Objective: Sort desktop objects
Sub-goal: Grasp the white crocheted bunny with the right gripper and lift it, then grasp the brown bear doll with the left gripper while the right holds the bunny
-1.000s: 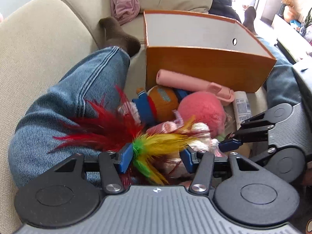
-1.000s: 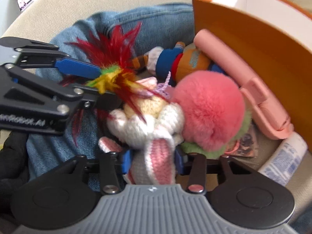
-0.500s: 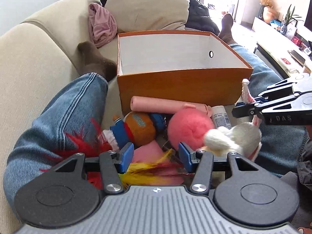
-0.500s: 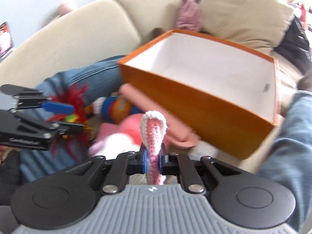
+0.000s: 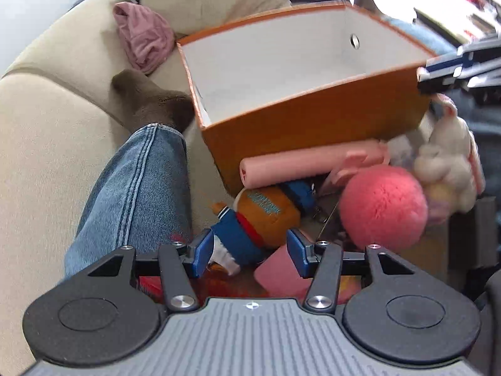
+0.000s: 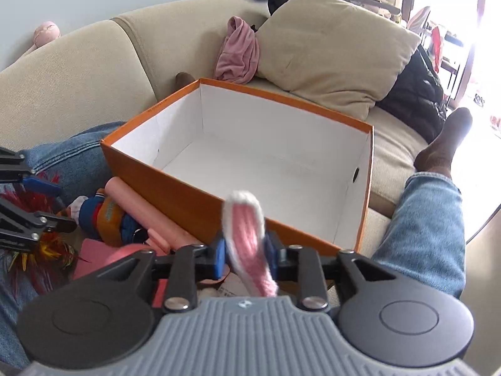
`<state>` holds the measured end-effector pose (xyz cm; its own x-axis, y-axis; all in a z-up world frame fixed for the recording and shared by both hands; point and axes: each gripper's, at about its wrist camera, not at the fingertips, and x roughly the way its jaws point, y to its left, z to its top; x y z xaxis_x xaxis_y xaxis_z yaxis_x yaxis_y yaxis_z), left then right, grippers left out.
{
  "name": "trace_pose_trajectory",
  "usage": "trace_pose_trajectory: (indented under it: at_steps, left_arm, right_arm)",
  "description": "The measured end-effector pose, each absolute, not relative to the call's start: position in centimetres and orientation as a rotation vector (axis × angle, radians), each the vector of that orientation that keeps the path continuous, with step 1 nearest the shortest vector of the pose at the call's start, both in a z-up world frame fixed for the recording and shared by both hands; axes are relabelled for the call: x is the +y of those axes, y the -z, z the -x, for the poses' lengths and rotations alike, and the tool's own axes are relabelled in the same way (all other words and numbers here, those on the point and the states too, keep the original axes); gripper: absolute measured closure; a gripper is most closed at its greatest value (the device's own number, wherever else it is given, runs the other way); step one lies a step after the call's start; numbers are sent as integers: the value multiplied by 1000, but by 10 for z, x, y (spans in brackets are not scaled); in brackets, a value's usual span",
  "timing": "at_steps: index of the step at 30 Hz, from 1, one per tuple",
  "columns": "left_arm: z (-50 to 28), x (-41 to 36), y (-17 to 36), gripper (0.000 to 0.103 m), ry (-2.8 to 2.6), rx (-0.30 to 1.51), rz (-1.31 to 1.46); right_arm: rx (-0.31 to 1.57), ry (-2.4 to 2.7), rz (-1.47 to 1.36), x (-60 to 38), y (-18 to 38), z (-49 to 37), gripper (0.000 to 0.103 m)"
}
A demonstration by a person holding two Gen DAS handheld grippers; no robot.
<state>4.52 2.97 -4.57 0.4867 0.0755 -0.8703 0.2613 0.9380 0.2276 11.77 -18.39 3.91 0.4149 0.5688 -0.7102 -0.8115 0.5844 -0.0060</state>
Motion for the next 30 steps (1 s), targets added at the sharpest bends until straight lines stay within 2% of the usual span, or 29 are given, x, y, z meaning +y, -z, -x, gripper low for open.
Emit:
trace_pose_trajectory:
  at_steps: [2, 8, 15, 22, 30]
  left_arm:
    - [-49, 25, 54, 43, 135, 1075, -425]
    - [-49, 0, 76, 43, 247, 1074, -586]
    - [-61, -9, 99, 43, 238, 1092, -621]
    - [-80, -10, 106, 28, 202, 1118, -617]
    - [-103, -8, 116, 29, 130, 1134, -652]
  right_arm:
    - [713, -870, 380, -188, -41, -117, 65]
    - [776, -854, 369, -204, -40, -118, 65]
    - [853, -841, 354, -213, -24, -117, 63]
    - [907, -846, 292, -220, -7, -122, 61]
    - [982, -891, 241, -241, -6, -114, 53]
